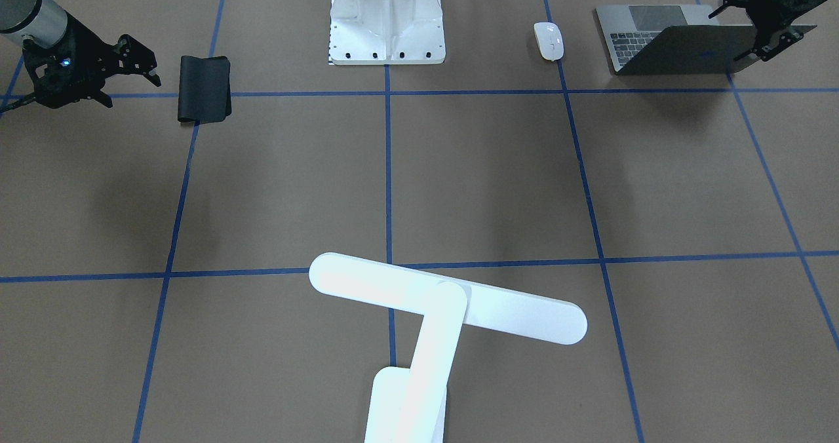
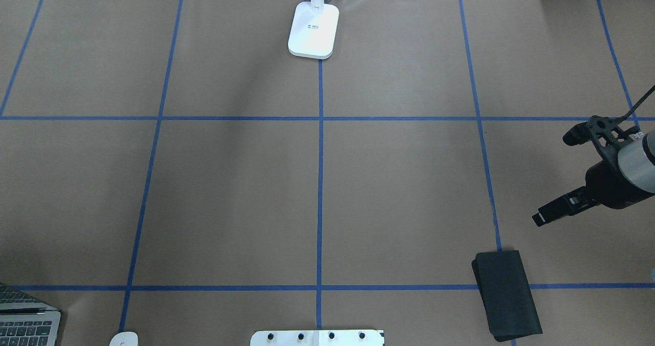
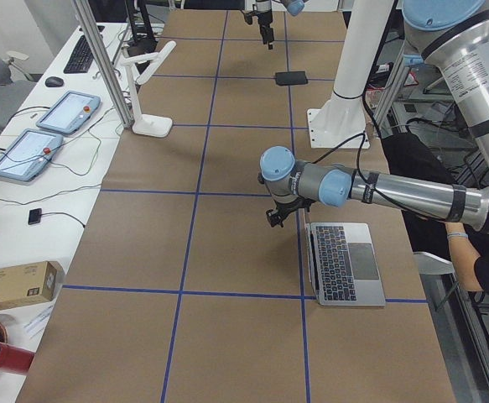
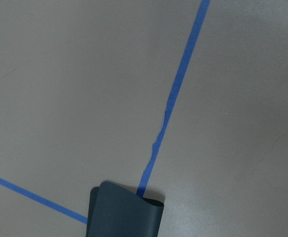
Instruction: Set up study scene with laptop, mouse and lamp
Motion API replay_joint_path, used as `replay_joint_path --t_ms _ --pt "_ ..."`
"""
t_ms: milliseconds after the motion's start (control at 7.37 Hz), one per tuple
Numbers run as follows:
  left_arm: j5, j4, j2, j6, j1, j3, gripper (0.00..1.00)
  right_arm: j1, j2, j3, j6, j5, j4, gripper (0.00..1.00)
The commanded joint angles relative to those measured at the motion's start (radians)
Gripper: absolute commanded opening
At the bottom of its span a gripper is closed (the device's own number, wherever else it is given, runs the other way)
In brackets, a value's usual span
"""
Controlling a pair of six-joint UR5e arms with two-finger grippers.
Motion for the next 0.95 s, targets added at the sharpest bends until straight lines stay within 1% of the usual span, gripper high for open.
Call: replay_joint_path --t_ms 0,136,271,543,814 --pt "0.003 0.0 0.0 0.001 0.021 0.0 1.0 -0.002 0.018 -0.006 0.011 0.008 0.002 1.0" --pt "0.003 -0.015 -0.002 0.003 0.026 -0.001 0.99 -0.004 0.026 -0.004 0.017 -0.001 0.002 1.0" --pt "0.008 -0.049 0.0 0.001 0.055 0.0 0.99 0.002 0.015 -0.006 0.067 -0.007 0.0 1.0" --pt "0.055 -0.083 0.002 0.003 0.099 0.0 0.91 -0.004 0.01 0.001 0.086 -0.006 0.002 1.0" --pt "0.061 -0.083 0.024 0.08 0.101 -0.003 0.9 -0.01 0.003 0.005 0.086 -0.004 0.002 1.0"
